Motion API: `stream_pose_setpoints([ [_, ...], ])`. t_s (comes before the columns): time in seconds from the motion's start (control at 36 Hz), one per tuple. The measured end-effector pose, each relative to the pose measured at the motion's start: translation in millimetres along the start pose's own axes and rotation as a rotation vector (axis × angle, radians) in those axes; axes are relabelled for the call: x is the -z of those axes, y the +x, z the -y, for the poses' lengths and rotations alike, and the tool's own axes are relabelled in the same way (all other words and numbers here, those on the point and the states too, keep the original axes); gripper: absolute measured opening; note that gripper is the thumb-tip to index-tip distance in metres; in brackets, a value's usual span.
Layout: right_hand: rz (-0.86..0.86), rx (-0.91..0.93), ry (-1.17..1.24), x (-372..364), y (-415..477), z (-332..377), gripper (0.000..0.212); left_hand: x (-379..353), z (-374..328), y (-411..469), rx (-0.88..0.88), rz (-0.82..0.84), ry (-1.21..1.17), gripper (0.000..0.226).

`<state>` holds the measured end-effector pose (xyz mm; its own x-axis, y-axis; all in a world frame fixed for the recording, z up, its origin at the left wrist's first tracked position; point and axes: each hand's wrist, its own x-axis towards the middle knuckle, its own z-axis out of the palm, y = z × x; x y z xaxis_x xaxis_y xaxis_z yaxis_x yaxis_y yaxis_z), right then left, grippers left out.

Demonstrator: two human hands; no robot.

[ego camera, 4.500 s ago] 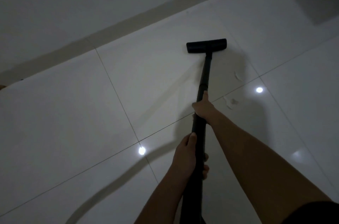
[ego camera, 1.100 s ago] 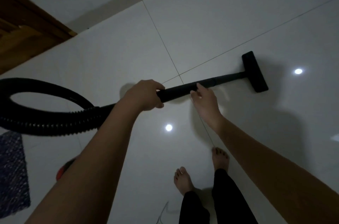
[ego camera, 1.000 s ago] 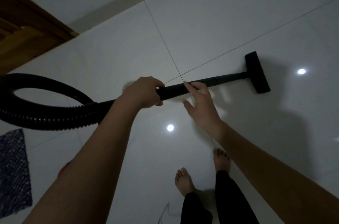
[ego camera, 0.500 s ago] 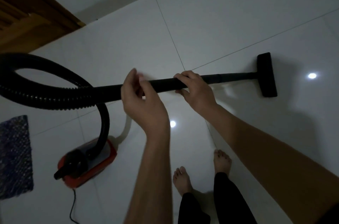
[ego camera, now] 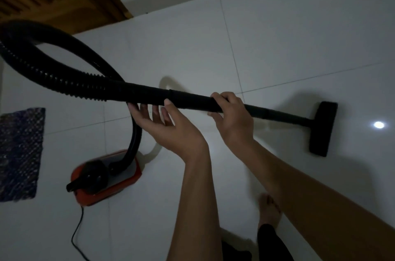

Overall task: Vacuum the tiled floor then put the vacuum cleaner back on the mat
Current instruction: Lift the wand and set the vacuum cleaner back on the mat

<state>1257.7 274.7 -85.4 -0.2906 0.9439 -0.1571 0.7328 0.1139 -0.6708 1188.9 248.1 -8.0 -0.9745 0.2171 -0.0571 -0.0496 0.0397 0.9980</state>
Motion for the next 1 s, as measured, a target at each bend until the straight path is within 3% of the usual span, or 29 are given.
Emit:
stream_pose_setpoints([
  [0.31, -0.125, 0.061, -0.012, -103, -7, 106, 0.041, 64, 1, 129, -0.041, 0.126, 0.048, 0.075],
  [0.44, -0.192, 0.062, -0.098, -179, -15, 164, 0.039, 122, 15, 208, -0.046, 0.234, 0.054, 0.082],
  [0.56, -0.210, 0.052, -0.030, -248, -22, 207, 0.034, 176, 31, 273, -0.040, 0.280, 0.078, 0.086],
  [0.75, -0.107, 0.168, 0.035, -337, -39, 258, 0.040, 243, 62, 349, 0.004, 0.178, 0.080, 0.082],
  [1.0, 0.037, 0.458, 0.095, -395, -38, 254, 0.035, 279, 114, 373, 0.049, 0.169, 0.019, 0.080],
])
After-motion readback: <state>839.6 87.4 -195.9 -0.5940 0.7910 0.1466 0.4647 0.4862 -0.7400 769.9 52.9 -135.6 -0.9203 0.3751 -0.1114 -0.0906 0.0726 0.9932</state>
